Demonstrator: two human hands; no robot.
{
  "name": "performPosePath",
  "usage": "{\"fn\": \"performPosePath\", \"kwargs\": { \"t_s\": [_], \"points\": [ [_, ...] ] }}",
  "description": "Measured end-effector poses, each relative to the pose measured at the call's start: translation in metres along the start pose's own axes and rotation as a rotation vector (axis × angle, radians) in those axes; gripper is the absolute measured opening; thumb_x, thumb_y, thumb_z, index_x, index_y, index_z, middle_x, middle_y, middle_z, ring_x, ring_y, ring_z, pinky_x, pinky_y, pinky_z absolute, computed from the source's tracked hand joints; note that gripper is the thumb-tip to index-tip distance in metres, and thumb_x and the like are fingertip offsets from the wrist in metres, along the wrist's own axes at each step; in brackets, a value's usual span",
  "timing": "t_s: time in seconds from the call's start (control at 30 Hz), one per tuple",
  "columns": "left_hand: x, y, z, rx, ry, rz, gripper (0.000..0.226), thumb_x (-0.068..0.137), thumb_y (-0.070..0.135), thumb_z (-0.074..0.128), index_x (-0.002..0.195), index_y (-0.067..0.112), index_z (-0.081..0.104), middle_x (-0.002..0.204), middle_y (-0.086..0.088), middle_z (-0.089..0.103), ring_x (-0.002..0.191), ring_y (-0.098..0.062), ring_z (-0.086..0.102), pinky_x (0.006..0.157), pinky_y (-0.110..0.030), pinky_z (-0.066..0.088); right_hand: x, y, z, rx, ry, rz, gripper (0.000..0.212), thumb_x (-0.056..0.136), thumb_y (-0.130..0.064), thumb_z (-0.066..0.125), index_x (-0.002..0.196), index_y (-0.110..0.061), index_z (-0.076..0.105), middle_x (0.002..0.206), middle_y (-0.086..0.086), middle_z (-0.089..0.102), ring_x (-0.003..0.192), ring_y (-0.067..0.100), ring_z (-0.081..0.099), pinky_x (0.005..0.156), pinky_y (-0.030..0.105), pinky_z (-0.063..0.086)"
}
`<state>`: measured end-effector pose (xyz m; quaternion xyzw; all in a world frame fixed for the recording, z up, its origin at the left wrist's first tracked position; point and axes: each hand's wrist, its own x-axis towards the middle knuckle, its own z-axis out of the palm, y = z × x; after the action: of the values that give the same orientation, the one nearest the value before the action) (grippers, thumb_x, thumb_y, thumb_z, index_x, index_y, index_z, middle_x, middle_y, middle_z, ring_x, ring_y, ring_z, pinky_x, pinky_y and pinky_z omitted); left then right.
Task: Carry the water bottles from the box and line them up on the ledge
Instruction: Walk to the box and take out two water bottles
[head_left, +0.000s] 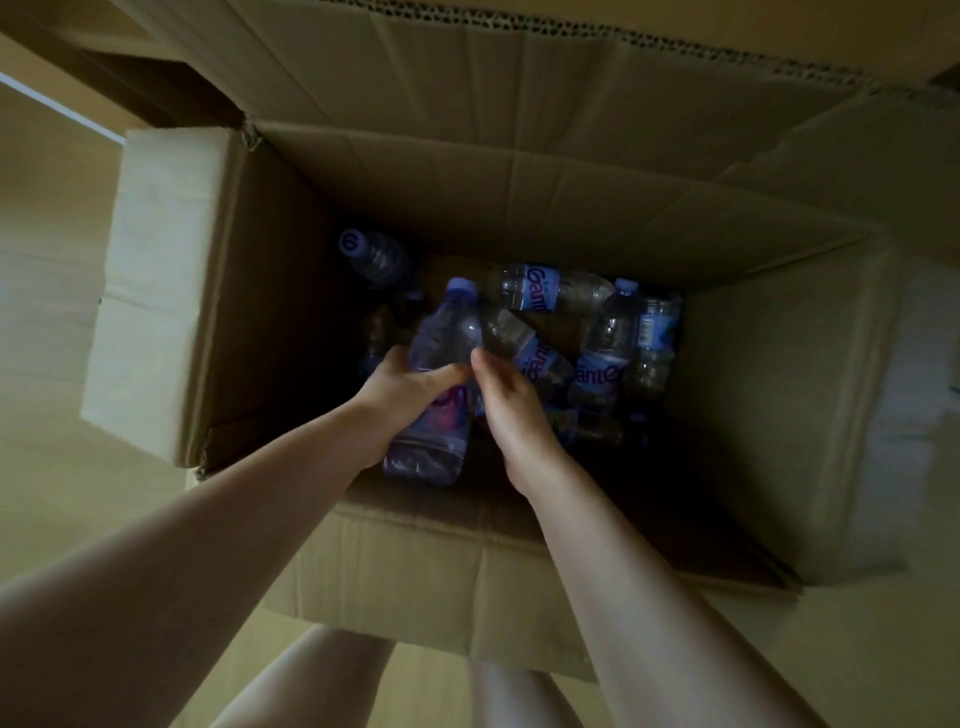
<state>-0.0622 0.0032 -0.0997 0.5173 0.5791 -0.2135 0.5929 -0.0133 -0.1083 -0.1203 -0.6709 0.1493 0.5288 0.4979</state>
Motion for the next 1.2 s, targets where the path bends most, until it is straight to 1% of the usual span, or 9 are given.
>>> {"fn": "performPosePath", "kwargs": {
  "t_s": [0.13, 0.3, 0.53, 0.63, 0.73, 0.83, 0.9, 1.03, 1.2],
  "points": [
    [0.023, -0.006, -0.006, -0.050, 0.239, 0.015, 0.063, 0.078, 0.035, 0.076, 0.129, 0.010, 0.049, 0.109, -0.008, 0.064, 0.089, -0.021, 0.063, 0.070, -0.029, 0.049, 0.026, 0.030, -0.005, -0.414, -0.076, 0.011, 0.025, 0.100, -0.027, 0.051, 0.112, -0.011, 0.065, 0.118, 0.011, 0.065, 0.101, 0.019, 0.057, 0.079, 0.027, 0.041],
    [0.051, -0.021, -0.015, -0.023, 0.294, -0.004, 0.071, 0.075, 0.040, 0.078, 0.132, 0.018, 0.042, 0.110, -0.003, 0.058, 0.103, -0.027, 0.061, 0.093, -0.049, 0.051, 0.079, 0.074, -0.023, -0.838, -0.035, 0.067, 0.034, 0.094, -0.019, 0.058, 0.124, -0.002, 0.061, 0.125, 0.019, 0.061, 0.120, 0.033, 0.056, 0.098, 0.036, 0.046],
    [0.094, -0.036, -0.015, -0.017, 0.263, 0.004, 0.068, 0.078, 0.034, 0.077, 0.133, 0.021, 0.039, 0.100, 0.007, 0.053, 0.104, -0.021, 0.058, 0.088, -0.040, 0.049, 0.131, 0.103, -0.015, -0.935, 0.016, 0.083, 0.073, 0.087, -0.028, 0.071, 0.141, 0.004, 0.035, 0.144, 0.024, 0.037, 0.133, 0.039, 0.039, 0.108, 0.039, 0.034],
    [0.106, -0.041, -0.012, 0.001, 0.232, 0.019, 0.074, 0.078, 0.031, 0.077, 0.139, 0.021, 0.036, 0.104, 0.007, 0.054, 0.095, -0.015, 0.059, 0.085, -0.038, 0.050, 0.155, 0.105, -0.013, -0.900, 0.051, 0.097, 0.070, 0.090, -0.034, 0.067, 0.141, 0.005, 0.039, 0.143, 0.024, 0.045, 0.132, 0.037, 0.045, 0.107, 0.041, 0.039],
    [0.114, -0.042, -0.011, -0.012, 0.210, 0.024, 0.072, 0.079, 0.030, 0.077, 0.138, 0.021, 0.037, 0.092, 0.012, 0.051, 0.079, -0.005, 0.054, 0.063, -0.025, 0.046, 0.174, 0.101, -0.010, -0.798, 0.067, 0.143, 0.063, 0.089, -0.035, 0.067, 0.139, -0.002, 0.047, 0.139, 0.020, 0.053, 0.127, 0.036, 0.051, 0.104, 0.039, 0.041],
    [0.118, -0.042, -0.012, -0.024, 0.194, 0.009, 0.071, 0.080, 0.030, 0.076, 0.139, 0.023, 0.037, 0.090, 0.013, 0.051, 0.076, -0.003, 0.054, 0.054, -0.019, 0.042, 0.184, 0.097, -0.012, -0.743, 0.051, 0.180, 0.051, 0.083, -0.036, 0.073, 0.126, -0.010, 0.060, 0.112, 0.015, 0.065, 0.093, 0.032, 0.064, 0.079, 0.031, 0.048],
    [0.118, -0.042, -0.013, -0.029, 0.180, -0.001, 0.070, 0.080, 0.032, 0.075, 0.139, 0.024, 0.037, 0.091, 0.012, 0.052, 0.077, -0.005, 0.055, 0.056, -0.021, 0.043, 0.185, 0.092, -0.015, -0.731, -0.018, 0.214, 0.047, 0.080, -0.040, 0.076, 0.117, -0.015, 0.062, 0.097, 0.010, 0.065, 0.074, 0.023, 0.061, 0.068, 0.027, 0.047],
    [0.119, -0.042, -0.012, -0.023, 0.167, -0.001, 0.071, 0.079, 0.035, 0.075, 0.139, 0.024, 0.038, 0.093, 0.011, 0.054, 0.079, -0.006, 0.056, 0.056, -0.022, 0.044, 0.183, 0.088, -0.016, -0.677, -0.125, 0.234, 0.065, 0.080, -0.042, 0.076, 0.134, -0.012, 0.055, 0.128, 0.013, 0.061, 0.115, 0.030, 0.059, 0.100, 0.038, 0.048],
    [0.121, -0.044, -0.013, -0.031, 0.159, 0.010, 0.072, 0.079, 0.034, 0.076, 0.139, 0.023, 0.038, 0.098, 0.010, 0.056, 0.082, -0.006, 0.059, 0.056, -0.021, 0.044, 0.177, 0.090, -0.022, -0.233, -0.122, 0.344, 0.049, 0.089, -0.028, 0.068, 0.129, -0.006, 0.049, 0.125, 0.014, 0.060, 0.110, 0.029, 0.061, 0.096, 0.040, 0.050]
  ]
}}
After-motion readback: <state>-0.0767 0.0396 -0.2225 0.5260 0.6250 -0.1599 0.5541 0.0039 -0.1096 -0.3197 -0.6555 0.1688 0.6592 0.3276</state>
